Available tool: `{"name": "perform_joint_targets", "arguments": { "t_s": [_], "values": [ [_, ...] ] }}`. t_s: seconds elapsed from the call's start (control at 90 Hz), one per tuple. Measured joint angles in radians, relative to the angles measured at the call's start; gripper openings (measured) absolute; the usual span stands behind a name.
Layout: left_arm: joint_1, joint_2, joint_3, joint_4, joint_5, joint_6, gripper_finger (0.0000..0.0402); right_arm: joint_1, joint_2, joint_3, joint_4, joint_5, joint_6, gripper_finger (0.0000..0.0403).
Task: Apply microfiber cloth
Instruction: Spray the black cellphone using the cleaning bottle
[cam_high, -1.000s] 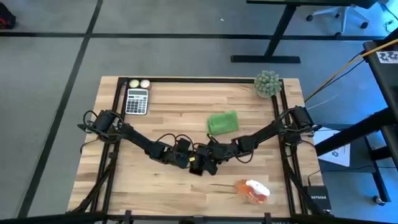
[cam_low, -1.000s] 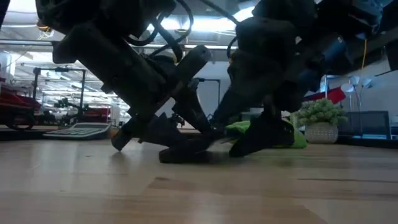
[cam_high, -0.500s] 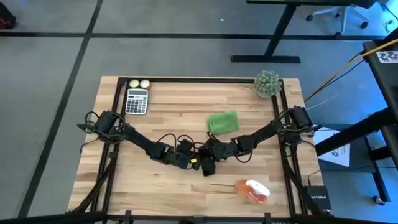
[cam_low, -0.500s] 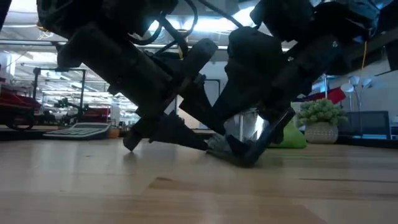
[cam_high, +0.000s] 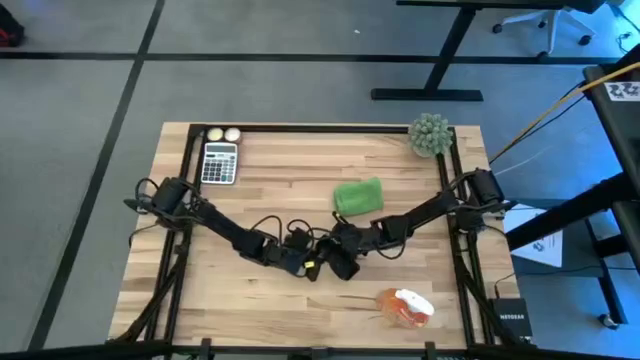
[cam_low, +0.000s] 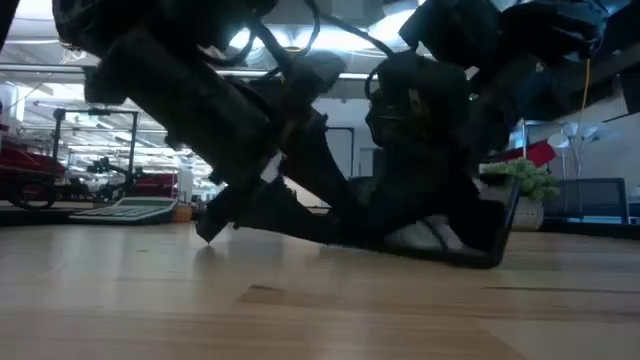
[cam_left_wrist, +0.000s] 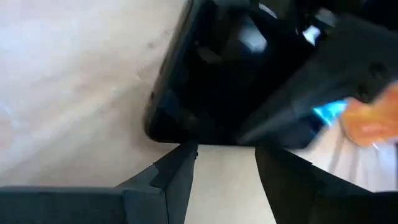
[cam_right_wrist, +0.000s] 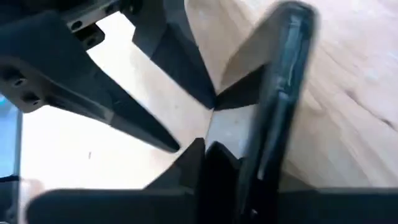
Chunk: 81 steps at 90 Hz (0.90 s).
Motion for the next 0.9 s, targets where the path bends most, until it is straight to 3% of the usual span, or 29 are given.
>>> {"name": "perform_joint_targets", "arguments": {
  "t_s": [0.356, 0.6, 0.9],
  "values": [
    [-0.086, -0.28, 0.002, -0.312, -0.126, 0.025, 0.0156, -0.005, -0.074, -0.005, -0.008, 0.029, -0.209, 0.0014],
    [-0.162, -0.478, 0.002, -0.461, -0.16, -0.001, 0.0156, 0.029, -0.234, -0.008, -0.037, 0.114, -0.657, 0.0013],
    [-0.192, -0.626, 0.002, -0.502, -0.237, -0.044, 0.0156, 0.029, -0.426, -0.007, -0.018, 0.134, -1.399, 0.0013]
  ]
}}
